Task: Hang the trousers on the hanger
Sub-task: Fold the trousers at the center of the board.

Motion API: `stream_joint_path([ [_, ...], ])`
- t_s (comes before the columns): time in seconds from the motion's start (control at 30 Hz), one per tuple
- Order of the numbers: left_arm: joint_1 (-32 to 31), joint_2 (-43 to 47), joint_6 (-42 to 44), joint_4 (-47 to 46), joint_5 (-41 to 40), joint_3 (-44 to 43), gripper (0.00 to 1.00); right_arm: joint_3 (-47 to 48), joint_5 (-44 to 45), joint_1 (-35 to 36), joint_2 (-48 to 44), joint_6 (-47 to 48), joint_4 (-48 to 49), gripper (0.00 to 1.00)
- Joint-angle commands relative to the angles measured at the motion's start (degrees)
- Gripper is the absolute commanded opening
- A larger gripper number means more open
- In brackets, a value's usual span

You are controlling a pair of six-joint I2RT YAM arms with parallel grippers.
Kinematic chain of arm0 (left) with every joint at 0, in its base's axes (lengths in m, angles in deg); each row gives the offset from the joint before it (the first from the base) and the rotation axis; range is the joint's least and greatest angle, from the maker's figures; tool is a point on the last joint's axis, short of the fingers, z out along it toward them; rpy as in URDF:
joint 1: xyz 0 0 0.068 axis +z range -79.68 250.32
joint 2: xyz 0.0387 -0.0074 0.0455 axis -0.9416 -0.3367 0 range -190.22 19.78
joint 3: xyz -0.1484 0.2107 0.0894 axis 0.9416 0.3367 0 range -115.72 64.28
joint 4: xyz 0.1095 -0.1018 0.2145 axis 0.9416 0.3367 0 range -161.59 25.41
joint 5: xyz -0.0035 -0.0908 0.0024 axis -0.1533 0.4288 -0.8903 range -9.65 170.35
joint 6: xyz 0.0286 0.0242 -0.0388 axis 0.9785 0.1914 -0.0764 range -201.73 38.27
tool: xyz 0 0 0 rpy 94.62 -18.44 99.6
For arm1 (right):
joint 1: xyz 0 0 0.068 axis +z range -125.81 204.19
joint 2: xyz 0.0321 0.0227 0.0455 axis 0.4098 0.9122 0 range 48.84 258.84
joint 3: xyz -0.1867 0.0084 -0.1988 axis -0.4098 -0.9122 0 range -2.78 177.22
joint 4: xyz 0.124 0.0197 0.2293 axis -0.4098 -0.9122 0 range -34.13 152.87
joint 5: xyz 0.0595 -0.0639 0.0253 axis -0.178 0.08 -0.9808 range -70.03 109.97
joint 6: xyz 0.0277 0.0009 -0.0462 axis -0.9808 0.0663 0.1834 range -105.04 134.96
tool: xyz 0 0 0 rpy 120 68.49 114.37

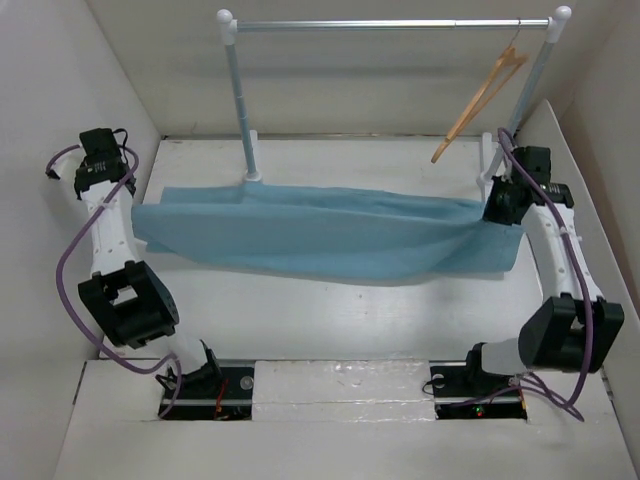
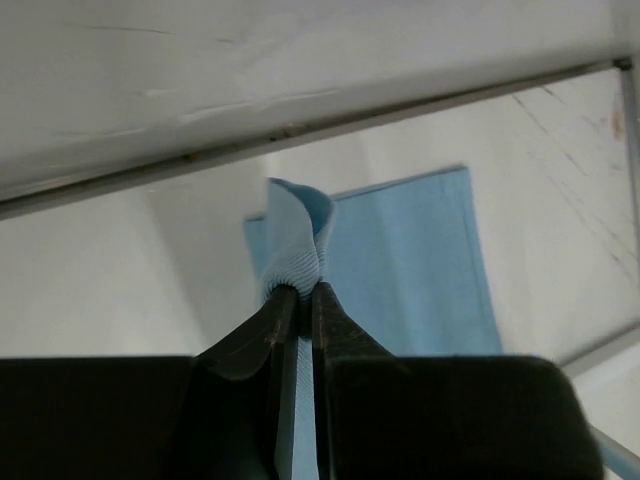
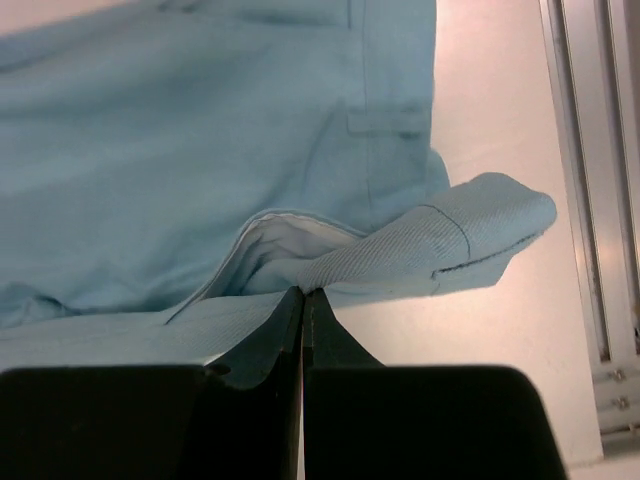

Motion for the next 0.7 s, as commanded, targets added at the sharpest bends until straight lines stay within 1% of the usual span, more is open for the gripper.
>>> stream_joint_path([
  [0.0, 0.8, 0.9, -1.0, -12.1, 3.0, -1.2, 0.03, 5.7, 0.7, -1.2, 4.2, -0.3, 9.2, 0.0],
  [0.03, 0.9, -0.5, -0.7, -13.1, 3.6, -1.6, 0.03, 7.8, 1.1, -1.2, 6.1, -0.3, 10.5, 0.0],
  [0.07, 0.9, -2.4, -0.4, -11.8, 3.7, -4.6, 0.03, 8.7, 1.2, -1.2, 9.9, -0.4, 11.2, 0.0],
  [0.1, 0.9, -7.1, 0.0, -10.8, 3.9, -6.9, 0.03, 9.9, 1.2, -1.2, 11.9, -0.4, 11.6, 0.0],
  [0.13, 0.9, -9.8, 0.3, -9.7, 3.8, -9.0, 0.03, 11.2, 1.8, -1.2, 14.1, 0.0, 11.3, 0.0],
  [0.17, 0.2, -11.7, 0.5, -8.9, 2.6, -13.6, 0.03, 14.3, 2.4, -1.2, 18.2, 0.1, 11.3, 0.0],
  [0.2, -0.4, -15.5, 1.0, -8.1, 1.9, -15.3, 0.03, 15.5, 3.2, -1.2, 20.3, 0.2, 11.7, 0.0],
  [0.27, -1.6, -18.6, 3.1, -9.1, -0.5, -20.1, 0.03, 19.1, 3.0, -1.2, 23.9, 0.0, 13.3, 0.0],
  [0.3, -2.6, -21.9, 3.5, -9.1, -0.8, -21.8, 0.03, 20.2, 3.1, -0.5, 26.7, 0.0, 14.2, 0.0],
  [0.33, -2.6, -23.7, 4.6, -9.1, -0.9, -23.4, 0.04, 21.1, 3.5, -0.5, 28.1, 0.0, 15.0, 0.0],
  [0.37, -3.2, -25.4, 5.0, -8.6, -0.5, -26.9, 0.06, 23.7, 4.9, 0.1, 29.5, -0.1, 14.4, 0.0],
  [0.4, -3.2, -28.8, 5.6, -8.4, 0.3, -28.6, 0.14, 25.0, 5.2, 0.1, 32.0, -0.4, 13.6, 0.0],
  [0.43, -3.2, -30.4, 6.6, -8.7, 2.0, -29.9, 0.24, 25.8, 5.6, 0.6, 32.8, -1.1, 13.4, 0.17],
  [0.47, -3.2, -31.4, 8.0, -8.8, 4.9, -31.4, 0.31, 26.1, 5.8, 0.6, 33.2, -1.6, 13.7, 0.31],
  [0.5, -3.2, -32.6, 8.2, -8.9, 6.0, -31.6, 0.43, 25.6, 5.3, 0.6, 33.0, -1.8, 14.2, 0.44],
  [0.53, -3.2, -32.7, 8.8, -9.4, 7.1, -31.7, 0.5, 25.1, 4.5, 1.1, 32.4, -2.2, 15.0, 0.64],
  [0.6, -3.7, -32.2, 10.2, -8.6, 7.6, -31.9, 0.61, 23.2, 3.0, 1.1, 30.2, -2.4, 15.8, 0.79],
  [0.63, -3.7, -31.3, 10.3, -8.3, 7.3, -31.4, 0.62, 20.3, 1.8, 1.1, 27.1, -2.4, 16.7, 0.86],
  [0.67, -3.7, -30.0, 10.3, -8.5, 6.9, -28.6, 0.62, 18.3, 0.4, 1.1, 25.2, -2.3, 17.1, 0.88],
])
